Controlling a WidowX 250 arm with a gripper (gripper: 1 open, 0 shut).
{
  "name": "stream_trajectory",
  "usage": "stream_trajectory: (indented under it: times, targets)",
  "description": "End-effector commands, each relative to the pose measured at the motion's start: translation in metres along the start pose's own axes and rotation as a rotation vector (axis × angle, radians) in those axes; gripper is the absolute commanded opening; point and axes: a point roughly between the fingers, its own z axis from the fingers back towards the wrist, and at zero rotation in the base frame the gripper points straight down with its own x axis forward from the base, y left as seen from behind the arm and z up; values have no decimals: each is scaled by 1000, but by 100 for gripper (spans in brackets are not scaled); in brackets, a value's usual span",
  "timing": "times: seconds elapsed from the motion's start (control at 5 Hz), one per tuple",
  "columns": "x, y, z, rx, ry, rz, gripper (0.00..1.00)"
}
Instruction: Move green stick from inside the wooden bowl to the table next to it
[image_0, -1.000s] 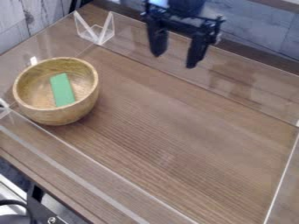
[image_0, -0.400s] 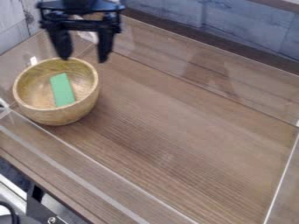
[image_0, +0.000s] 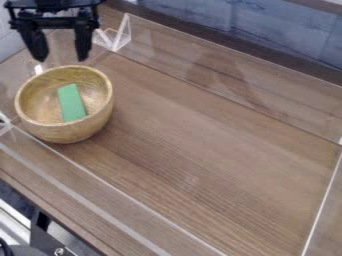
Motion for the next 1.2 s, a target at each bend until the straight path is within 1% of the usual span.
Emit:
stream_trajectory:
  times: [0.0, 0.2, 0.4, 0.6, 1.0]
  targets:
    - [5, 9, -2, 15, -44, 78, 100]
    - [0, 15, -22, 22, -37, 136, 100]
    - [-12, 11, -32, 27, -33, 177, 100]
    - [-19, 7, -40, 24, -29, 221, 100]
    - [3, 10, -51, 4, -15, 341, 100]
